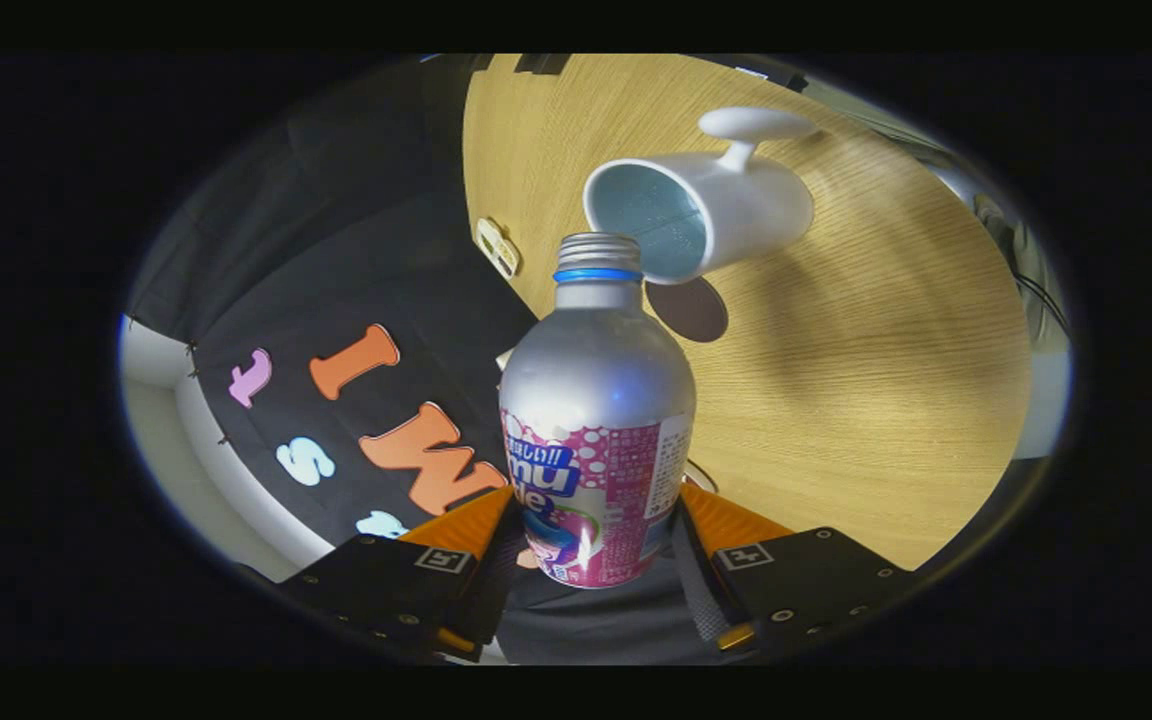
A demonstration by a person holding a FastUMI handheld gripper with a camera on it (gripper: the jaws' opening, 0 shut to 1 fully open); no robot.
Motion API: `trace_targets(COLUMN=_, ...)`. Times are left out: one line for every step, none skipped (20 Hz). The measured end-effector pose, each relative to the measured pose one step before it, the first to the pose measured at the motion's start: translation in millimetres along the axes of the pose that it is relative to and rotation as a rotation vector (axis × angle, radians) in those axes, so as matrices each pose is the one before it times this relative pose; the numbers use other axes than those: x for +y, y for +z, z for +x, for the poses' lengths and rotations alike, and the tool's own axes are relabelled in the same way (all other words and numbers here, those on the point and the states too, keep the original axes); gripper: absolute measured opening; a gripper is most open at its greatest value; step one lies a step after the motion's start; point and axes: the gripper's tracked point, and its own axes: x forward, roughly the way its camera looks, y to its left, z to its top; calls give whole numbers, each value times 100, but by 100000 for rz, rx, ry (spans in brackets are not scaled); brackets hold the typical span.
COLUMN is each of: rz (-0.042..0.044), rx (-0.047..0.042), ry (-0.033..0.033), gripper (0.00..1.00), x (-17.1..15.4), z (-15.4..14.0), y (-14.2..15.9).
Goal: Take the bottle from table, then pour the juice into the cup, finally place the bottle on the coaster
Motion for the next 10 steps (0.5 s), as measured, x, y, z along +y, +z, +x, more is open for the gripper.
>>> trace_targets(rz=844, rx=435, ry=333, gripper=74, x=160, z=117, y=-35)
trace_targets(rz=693, rx=-45, ry=-259, gripper=74, x=-147, z=-146, y=273)
trace_targets(rz=262, rx=-247, ry=-324, gripper=74, x=-151, z=132, y=142)
trace_targets(rz=225, rx=-145, ry=1, gripper=74, x=87, z=-5, y=60)
trace_targets(rz=278, rx=-365, ry=118, gripper=74, x=50, z=-24, y=71)
trace_targets(rz=222, rx=77, ry=61, gripper=74, x=252, z=-15, y=112)
trace_targets(rz=312, rx=-109, ry=180, gripper=74, x=78, z=70, y=116)
trace_targets(rz=136, rx=-303, ry=-116, gripper=74, x=-64, z=-14, y=172)
trace_targets(rz=288, rx=-306, ry=-184, gripper=74, x=-29, z=169, y=135)
trace_targets(rz=305, rx=-93, ry=92, gripper=74, x=168, z=-92, y=32)
